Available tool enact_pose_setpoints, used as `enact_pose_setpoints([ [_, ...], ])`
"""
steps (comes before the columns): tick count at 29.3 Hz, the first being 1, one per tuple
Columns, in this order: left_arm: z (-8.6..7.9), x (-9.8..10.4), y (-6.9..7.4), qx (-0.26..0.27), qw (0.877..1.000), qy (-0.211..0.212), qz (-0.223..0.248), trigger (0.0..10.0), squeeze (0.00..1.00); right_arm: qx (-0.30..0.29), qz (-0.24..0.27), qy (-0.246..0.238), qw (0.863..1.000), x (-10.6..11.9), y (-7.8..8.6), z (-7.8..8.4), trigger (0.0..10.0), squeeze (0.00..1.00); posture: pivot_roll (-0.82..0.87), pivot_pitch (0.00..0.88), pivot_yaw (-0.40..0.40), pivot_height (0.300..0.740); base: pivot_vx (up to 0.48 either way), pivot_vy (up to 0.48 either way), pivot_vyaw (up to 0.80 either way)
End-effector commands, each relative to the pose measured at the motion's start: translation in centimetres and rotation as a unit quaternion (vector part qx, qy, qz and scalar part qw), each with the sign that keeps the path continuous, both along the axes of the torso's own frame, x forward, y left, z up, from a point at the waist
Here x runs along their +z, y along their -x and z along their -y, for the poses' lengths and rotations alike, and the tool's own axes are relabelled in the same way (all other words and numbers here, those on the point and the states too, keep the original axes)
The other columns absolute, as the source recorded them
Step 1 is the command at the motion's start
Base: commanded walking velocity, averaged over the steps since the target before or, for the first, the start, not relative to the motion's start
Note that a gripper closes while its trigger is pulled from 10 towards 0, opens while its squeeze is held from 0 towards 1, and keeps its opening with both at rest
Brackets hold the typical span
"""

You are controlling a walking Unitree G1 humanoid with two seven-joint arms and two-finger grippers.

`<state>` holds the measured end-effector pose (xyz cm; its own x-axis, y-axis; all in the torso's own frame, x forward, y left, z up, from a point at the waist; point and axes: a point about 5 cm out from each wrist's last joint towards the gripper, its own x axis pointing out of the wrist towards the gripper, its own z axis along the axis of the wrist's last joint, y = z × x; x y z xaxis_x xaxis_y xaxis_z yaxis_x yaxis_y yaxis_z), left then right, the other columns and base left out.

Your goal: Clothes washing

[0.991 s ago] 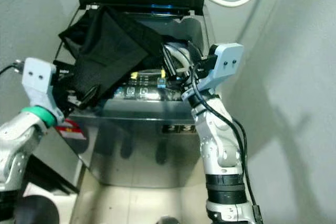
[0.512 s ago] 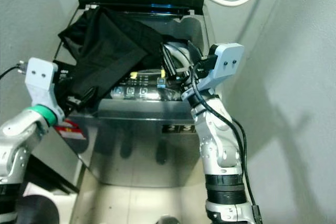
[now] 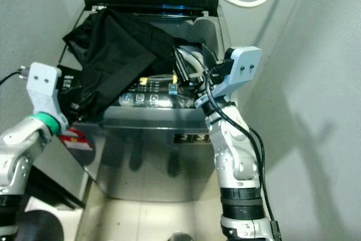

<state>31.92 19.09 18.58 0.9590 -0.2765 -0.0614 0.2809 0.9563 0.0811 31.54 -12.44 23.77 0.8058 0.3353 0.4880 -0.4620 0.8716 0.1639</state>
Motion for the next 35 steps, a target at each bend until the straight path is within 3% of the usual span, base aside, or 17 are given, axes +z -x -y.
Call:
enact_pose_setpoints([
  [1, -0.3, -1.3, 0.1, 0.005, 0.999, -0.008, -0.032, 0.0, 0.0, -0.002, 0.005, -0.002, 1.0, 0.2, 0.1, 0.0, 10.0, 0.0, 0.0, 0.015, 0.053, 0.74, 0.0, 0.0, 0.0],
  [8, -0.2, -1.0, 0.1, -0.001, 1.0, -0.012, -0.022, 0.0, 0.0, -0.003, 0.006, -0.002, 1.0, 0.3, 0.2, 0.0, 10.0, 0.0, 0.0, 0.017, 0.055, 0.74, 0.0, 0.0, 0.0],
  [11, 0.1, -0.2, -0.1, -0.005, 1.0, -0.027, 0.007, 0.0, 0.0, -0.003, 0.006, -0.003, 1.0, 0.3, 0.2, 0.0, 10.0, 0.0, 0.0, 0.017, 0.057, 0.74, 0.0, 0.0, 0.0],
  [13, 0.9, 1.2, -0.6, -0.014, 0.997, -0.053, 0.057, 0.0, 0.0, -0.002, 0.007, -0.004, 1.0, 0.3, 0.2, 0.0, 10.0, 0.0, 0.0, 0.013, 0.057, 0.74, 0.0, 0.0, 0.0],
  [16, 1.8, 2.8, -1.4, -0.021, 0.993, -0.055, 0.098, 0.0, 0.0, -0.002, 0.009, -0.004, 1.0, 0.4, 0.2, -0.1, 10.0, 0.0, -0.01, 0.013, 0.058, 0.74, 0.0, 0.0, 0.0],
  [19, 1.8, 2.8, -1.4, -0.021, 0.993, -0.055, 0.098, 0.0, 0.0, -0.002, 0.009, -0.004, 1.0, 0.4, 0.2, -0.1, 10.0, 0.0, -0.01, 0.013, 0.058, 0.74, 0.0, 0.0, 0.0],
  [20, 2.4, 4.0, -2.1, -0.023, 0.99, -0.055, 0.128, 0.0, 0.0, -0.003, 0.01, -0.004, 1.0, 0.5, 0.2, -0.1, 10.0, 0.0, -0.01, 0.013, 0.056, 0.74, 0.0, 0.0, 0.0],
  [23, 5.1, 10.0, -5.3, -0.026, 0.961, -0.096, 0.257, 0.0, 0.0, -0.003, 0.016, -0.004, 1.0, 0.9, 0.2, -0.1, 10.0, 0.0, -0.03, 0.011, 0.054, 0.74, 0.0, 0.0, 0.0],
  [25, 5.1, 10.0, -5.3, -0.026, 0.961, -0.096, 0.257, 0.0, 0.0, -0.003, 0.016, -0.004, 1.0, 0.9, 0.2, -0.1, 10.0, 0.0, -0.03, 0.011, 0.054, 0.74, 0.0, 0.0, 0.0],
  [26, 5.5, 10.8, -5.7, -0.026, 0.955, -0.107, 0.274, 0.0, 0.0, -0.003, 0.016, -0.004, 1.0, 0.9, 0.2, -0.2, 10.0, 0.0, -0.04, 0.01, 0.054, 0.74, 0.0, 0.0, 0.0],
  [27, 5.8, 13.3, -6.6, -0.011, 0.938, -0.146, 0.313, 0.0, 0.0, -0.003, 0.019, -0.004, 1.0, 1.1, 0.3, -0.2, 10.0, 0.0, -0.05, 0.008, 0.057, 0.74, 0.0, 0.0, 0.0],
  [28, 5.8, 13.3, -6.6, -0.011, 0.938, -0.146, 0.313, 0.0, 0.0, -0.003, 0.019, -0.004, 1.0, 1.1, 0.3, -0.2, 10.0, 0.0, -0.05, 0.008, 0.057, 0.74, 0.0, 0.0, 0.0],
  [29, 5.9, 15.5, -7.1, 0.004, 0.921, -0.176, 0.349, 0.0, 0.0, -0.004, 0.021, -0.003, 1.0, 1.2, 0.3, -0.2, 10.0, 0.0, -0.06, 0.008, 0.061, 0.74, 0.0, 0.0, 0.0],
  [30, 5.9, 15.5, -7.1, 0.004, 0.921, -0.176, 0.349, 0.0, 0.0, -0.004, 0.021, -0.003, 1.0, 1.2, 0.3, -0.2, 10.0, 0.0, -0.06, 0.008, 0.061, 0.74, 0.0, 0.0, 0.0],
  [31, 6.1, 20.0, -7.4, 0.024, 0.892, -0.211, 0.399, 0.0, 0.0, -0.007, 0.025, -0.002, 1.0, 1.3, 0.5, 0.0, 10.0, 0.0, -0.07, 0.0, 0.077, 0.74, 0.0, 0.0, 0.0],
  [34, 6.3, 21.2, -7.5, 0.019, 0.894, -0.205, 0.397, 0.0, 0.0, -0.01, 0.026, -0.002, 1.0, 1.3, 0.6, 0.1, 10.0, 0.0, -0.07, 0.0, 0.078, 0.74, 0.0, 0.0, 0.0],
  [35, 6.3, 20.0, -8.3, 0.007, 0.918, -0.194, 0.346, 10.0, 0.0, -0.012, 0.026, -0.003, 1.0, 1.3, 0.6, 0.1, 10.0, 0.0, -0.08, 0.0, 0.084, 0.74, 0.0, 0.0, 0.0],
])
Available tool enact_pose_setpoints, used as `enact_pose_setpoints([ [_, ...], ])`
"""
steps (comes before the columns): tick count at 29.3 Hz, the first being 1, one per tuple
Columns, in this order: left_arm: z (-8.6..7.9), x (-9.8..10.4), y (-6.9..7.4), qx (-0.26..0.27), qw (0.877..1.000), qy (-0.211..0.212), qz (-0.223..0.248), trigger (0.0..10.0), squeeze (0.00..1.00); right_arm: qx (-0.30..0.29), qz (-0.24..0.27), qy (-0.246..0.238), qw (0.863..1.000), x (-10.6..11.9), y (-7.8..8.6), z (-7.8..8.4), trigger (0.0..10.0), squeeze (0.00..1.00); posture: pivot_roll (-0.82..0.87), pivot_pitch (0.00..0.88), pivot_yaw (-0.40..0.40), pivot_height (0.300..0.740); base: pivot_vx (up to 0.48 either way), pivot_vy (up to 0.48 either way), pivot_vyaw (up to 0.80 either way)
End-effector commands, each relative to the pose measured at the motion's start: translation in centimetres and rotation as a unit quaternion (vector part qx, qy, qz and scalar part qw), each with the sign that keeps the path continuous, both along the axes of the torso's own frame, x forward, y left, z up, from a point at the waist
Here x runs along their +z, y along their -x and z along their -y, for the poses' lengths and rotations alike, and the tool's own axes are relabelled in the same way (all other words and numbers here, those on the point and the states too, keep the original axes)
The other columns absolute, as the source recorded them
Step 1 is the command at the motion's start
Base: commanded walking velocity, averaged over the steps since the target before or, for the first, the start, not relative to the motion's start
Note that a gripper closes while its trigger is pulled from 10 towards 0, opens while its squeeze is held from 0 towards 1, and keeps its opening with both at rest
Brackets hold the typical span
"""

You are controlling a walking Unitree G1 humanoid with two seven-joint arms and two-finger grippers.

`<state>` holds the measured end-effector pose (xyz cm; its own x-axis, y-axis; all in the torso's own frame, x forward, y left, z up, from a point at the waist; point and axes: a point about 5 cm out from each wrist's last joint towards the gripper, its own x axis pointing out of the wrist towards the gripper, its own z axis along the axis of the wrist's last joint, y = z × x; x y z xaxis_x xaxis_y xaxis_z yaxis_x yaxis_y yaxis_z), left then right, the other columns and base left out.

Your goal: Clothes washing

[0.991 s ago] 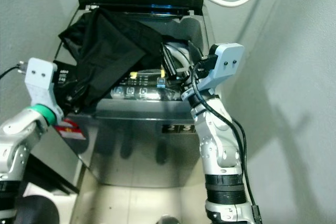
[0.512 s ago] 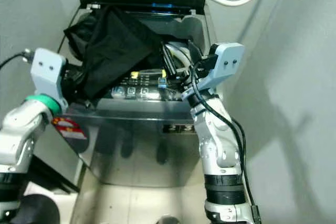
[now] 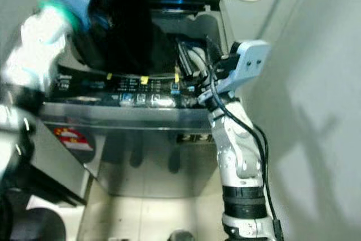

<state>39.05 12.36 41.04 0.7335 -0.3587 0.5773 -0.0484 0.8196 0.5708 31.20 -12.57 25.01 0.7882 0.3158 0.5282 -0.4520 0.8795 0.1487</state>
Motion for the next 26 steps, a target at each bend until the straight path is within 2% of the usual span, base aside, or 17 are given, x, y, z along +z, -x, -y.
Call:
enact_pose_setpoints([
  [1, -0.4, -2.5, -1.2, 0.005, 0.998, 0.001, -0.069, 10.0, 0.0, -0.002, 0.002, 0.001, 1.0, 0.0, 0.3, 0.0, 10.0, 0.0, -0.08, 0.0, 0.084, 0.74, 0.0, 0.0, 0.0],
  [2, -0.5, -3.7, -1.8, -0.001, 0.993, 0.014, -0.116, 10.0, 0.0, -0.004, 0.002, 0.0, 1.0, 0.0, 0.4, -0.1, 10.0, 0.0, -0.09, 0.0, 0.086, 0.74, 0.0, 0.0, 0.0],
  [3, -0.7, -5.1, -2.3, -0.005, 0.986, 0.032, -0.163, 10.0, 1.0, -0.005, 0.002, -0.001, 1.0, 0.0, 0.4, -0.1, 10.0, 0.0, -0.09, 0.0, 0.082, 0.74, 0.0, 0.0, 0.0],
  [4, -0.7, -5.1, -2.3, -0.005, 0.986, 0.032, -0.163, 10.0, 1.0, -0.005, 0.002, -0.001, 1.0, 0.0, 0.4, -0.1, 10.0, 0.0, -0.09, 0.0, 0.082, 0.74, 0.0, 0.0, 0.0],
  [6, -1.0, -7.3, -2.9, -0.021, 0.971, 0.07, -0.227, 10.0, 1.0, -0.005, 0.001, -0.001, 1.0, -0.1, 0.6, -0.1, 10.0, 0.0, -0.09, 0.0, 0.072, 0.74, 0.0, 0.0, 0.0],
  [7, -1.1, -7.8, -3.1, -0.024, 0.967, 0.079, -0.241, 10.0, 1.0, -0.005, 0.0, 0.0, 1.0, -0.1, 0.6, 0.0, 10.0, 0.0, -0.09, 0.0, 0.072, 0.74, 0.0, 0.0, 0.0],
  [10, -1.4, -8.7, -3.3, -0.034, 0.96, 0.098, -0.26, 10.0, 1.0, -0.005, 0.0, 0.004, 1.0, -0.1, 0.5, 0.2, 10.0, 0.0, -0.08, 0.0, 0.064, 0.74, 0.0, 0.0, 0.0],
  [13, -1.6, -8.9, -3.2, -0.049, 0.959, 0.109, -0.257, 10.0, 1.0, -0.006, 0.003, 0.007, 1.0, 0.2, 0.4, 0.4, 10.0, 0.0, -0.08, 0.0, 0.063, 0.74, 0.0, 0.0, 0.0],
  [14, -1.5, -8.5, -2.9, -0.077, 0.964, 0.106, -0.233, 10.0, 1.0, -0.009, 0.006, 0.005, 1.0, 0.4, 0.2, 0.5, 10.0, 0.0, -0.08, 0.0, 0.062, 0.74, 0.0, 0.0, 0.0],
  [20, -1.3, -8.2, -2.3, -0.095, 0.97, 0.102, -0.201, 10.0, 1.0, -0.009, 0.006, 0.003, 1.0, 0.4, 0.2, 0.4, 10.0, 0.0, -0.08, 0.0, 0.051, 0.74, 0.0, 0.0, 0.0],
  [21, -0.8, -8.5, -1.5, -0.105, 0.977, 0.078, -0.167, 10.0, 1.0, -0.007, 0.005, 0.005, 1.0, 0.4, 0.2, 0.3, 10.0, 0.0, -0.09, 0.0, 0.044, 0.74, 0.0, 0.0, 0.0],
  [22, -0.8, -8.5, -1.5, -0.105, 0.977, 0.078, -0.167, 10.0, 1.0, -0.007, 0.005, 0.005, 1.0, 0.4, 0.2, 0.3, 10.0, 0.0, -0.09, 0.0, 0.044, 0.74, 0.0, 0.0, 0.0],
  [23, -0.5, -8.9, -0.9, -0.103, 0.982, 0.06, -0.148, 10.0, 0.0, -0.009, 0.006, 0.006, 1.0, 0.5, 0.2, 0.4, 10.0, 0.0, -0.11, 0.0, 0.045, 0.74, 0.0, 0.0, 0.0],
  [25, 0.2, -10.2, 0.5, -0.101, 0.988, 0.028, -0.114, 10.0, 0.0, -0.022, 0.009, 0.006, 1.0, 0.8, 0.1, 0.8, 10.0, 0.0, -0.12, 0.0, 0.044, 0.74, 0.0, 0.0, 0.0],
  [26, 0.2, -10.2, 0.5, -0.101, 0.988, 0.028, -0.114, 10.0, 0.0, -0.022, 0.009, 0.006, 1.0, 0.8, 0.1, 0.8, 10.0, 0.0, -0.12, 0.0, 0.044, 0.74, 0.0, 0.0, 0.0],
])
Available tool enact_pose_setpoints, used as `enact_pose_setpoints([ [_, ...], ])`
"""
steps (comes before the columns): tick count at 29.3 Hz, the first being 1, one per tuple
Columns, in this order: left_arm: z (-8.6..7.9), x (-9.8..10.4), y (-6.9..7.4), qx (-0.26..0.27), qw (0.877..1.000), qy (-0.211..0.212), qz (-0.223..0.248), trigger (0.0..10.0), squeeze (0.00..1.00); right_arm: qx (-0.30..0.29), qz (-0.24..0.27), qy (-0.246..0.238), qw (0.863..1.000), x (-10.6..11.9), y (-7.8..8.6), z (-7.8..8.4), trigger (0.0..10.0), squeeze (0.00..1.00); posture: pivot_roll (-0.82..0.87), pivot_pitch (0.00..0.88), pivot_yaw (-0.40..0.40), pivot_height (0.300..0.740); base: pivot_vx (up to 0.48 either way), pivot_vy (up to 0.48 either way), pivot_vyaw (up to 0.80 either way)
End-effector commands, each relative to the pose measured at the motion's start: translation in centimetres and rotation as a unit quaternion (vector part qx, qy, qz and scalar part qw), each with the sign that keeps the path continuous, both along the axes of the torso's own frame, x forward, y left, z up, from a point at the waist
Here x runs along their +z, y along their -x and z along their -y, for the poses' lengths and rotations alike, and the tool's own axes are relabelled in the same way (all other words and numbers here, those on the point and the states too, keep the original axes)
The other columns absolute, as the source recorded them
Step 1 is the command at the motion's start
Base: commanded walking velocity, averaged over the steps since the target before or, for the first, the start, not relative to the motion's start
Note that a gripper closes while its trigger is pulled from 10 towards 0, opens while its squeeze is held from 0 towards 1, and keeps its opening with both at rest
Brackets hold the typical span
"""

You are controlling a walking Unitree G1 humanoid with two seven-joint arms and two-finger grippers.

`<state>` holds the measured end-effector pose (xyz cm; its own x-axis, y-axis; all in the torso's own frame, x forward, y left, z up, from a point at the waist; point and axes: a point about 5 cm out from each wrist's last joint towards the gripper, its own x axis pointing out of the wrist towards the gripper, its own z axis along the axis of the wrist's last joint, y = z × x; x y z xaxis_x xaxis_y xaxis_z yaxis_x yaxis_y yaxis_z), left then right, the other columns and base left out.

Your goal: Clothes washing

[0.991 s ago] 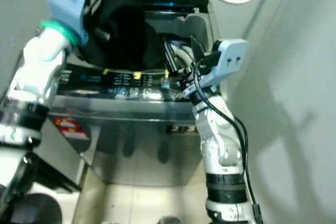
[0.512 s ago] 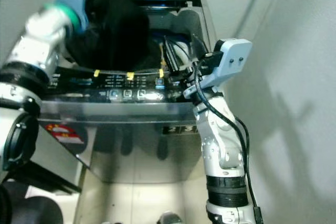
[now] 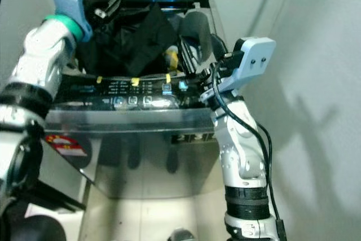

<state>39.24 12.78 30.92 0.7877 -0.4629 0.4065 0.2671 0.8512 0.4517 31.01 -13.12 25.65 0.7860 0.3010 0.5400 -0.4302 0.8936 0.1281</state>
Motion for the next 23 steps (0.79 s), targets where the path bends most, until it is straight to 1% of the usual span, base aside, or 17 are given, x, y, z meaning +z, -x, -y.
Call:
enact_pose_setpoints([
  [1, 0.6, -0.1, 0.7, -0.002, 0.999, -0.021, 0.027, 10.0, 0.0, -0.008, -0.001, -0.001, 1.0, 0.2, -0.1, 0.3, 10.0, 0.0, -0.12, 0.0, 0.044, 0.74, 0.0, 0.0, 0.0],
  [2, 0.9, -0.4, 1.5, -0.007, 0.999, -0.021, 0.041, 10.0, 0.0, -0.015, 0.0, -0.002, 1.0, 0.2, -0.1, 0.5, 10.0, 0.0, -0.12, 0.0, 0.043, 0.74, 0.0, 0.0, 0.0],
  [3, 1.0, -0.5, 1.9, -0.011, 0.999, -0.018, 0.048, 10.0, 0.0, -0.019, -0.001, -0.003, 1.0, 0.2, -0.2, 0.7, 10.0, 0.0, -0.12, 0.0, 0.045, 0.74, 0.0, 0.0, 0.0],
  [6, 1.1, -0.3, 3.1, -0.03, 0.997, 0.027, 0.061, 10.0, 0.0, -0.034, -0.001, -0.008, 0.999, 0.3, -0.3, 1.0, 10.0, 0.0, -0.13, 0.0, 0.053, 0.74, 0.0, 0.0, 0.0],
  [7, 1.1, -0.3, 3.1, -0.03, 0.997, 0.027, 0.061, 10.0, 0.0, -0.034, -0.001, -0.008, 0.999, 0.3, -0.3, 1.0, 10.0, 0.0, -0.13, 0.0, 0.053, 0.74, 0.0, 0.0, 0.0],
  [8, 1.0, -0.4, 3.6, -0.032, 0.997, 0.041, 0.062, 10.0, 0.0, -0.04, 0.0, -0.011, 0.999, 0.3, -0.3, 1.0, 10.0, 0.0, -0.14, 0.0, 0.06, 0.74, 0.0, 0.0, 0.0],
  [9, 0.9, -0.6, 3.6, -0.032, 0.997, 0.05, 0.058, 10.0, 0.0, -0.043, 0.0, -0.013, 0.999, 0.3, -0.3, 1.0, 10.0, 0.0, -0.14, 0.0, 0.061, 0.74, 0.0, 0.0, 0.0],
  [12, 0.8, -0.7, 3.8, -0.032, 0.997, 0.058, 0.05, 10.0, 0.0, -0.045, 0.001, -0.014, 0.999, 0.3, -0.3, 1.0, 10.0, 0.0, -0.14, 0.0, 0.066, 0.74, 0.0, 0.0, 0.0],
  [14, 0.7, -1.1, 4.1, -0.034, 0.996, 0.071, 0.037, 10.0, 0.0, -0.048, 0.002, -0.013, 0.999, 0.3, -0.3, 0.9, 10.0, 0.0, -0.16, 0.0, 0.08, 0.74, 0.0, 0.0, 0.0],
  [17, 0.7, -1.6, 4.5, -0.037, 0.996, 0.076, 0.027, 10.0, 0.0, -0.05, 0.003, -0.013, 0.999, 0.3, -0.3, 0.8, 10.0, 0.0, -0.17, 0.0, 0.086, 0.74, 0.0, 0.0, 0.0],
  [20, 0.8, -2.0, 4.8, -0.039, 0.994, 0.101, 0.009, 10.0, 0.0, -0.06, 0.004, -0.019, 0.998, 0.4, -0.2, 1.1, 10.0, 0.0, -0.17, 0.0, 0.094, 0.74, 0.0, 0.0, 0.0],
  [21, 0.8, -2.0, 4.8, -0.039, 0.994, 0.101, 0.009, 10.0, 0.0, -0.06, 0.004, -0.019, 0.998, 0.4, -0.2, 1.1, 10.0, 0.0, -0.17, 0.0, 0.094, 0.74, 0.0, 0.0, 0.0],
  [22, 0.7, -2.0, 4.7, -0.045, 0.991, 0.129, -0.01, 10.0, 0.0, -0.065, 0.003, -0.023, 0.998, 0.4, -0.3, 1.2, 10.0, 0.0, -0.17, 0.0, 0.095, 0.74, 0.0, 0.0, 0.0],
  [23, 0.7, -2.0, 4.7, -0.045, 0.991, 0.129, -0.01, 10.0, 0.0, -0.065, 0.003, -0.023, 0.998, 0.4, -0.3, 1.2, 10.0, 0.0, -0.17, 0.0, 0.095, 0.74, 0.0, 0.0, 0.0],
])
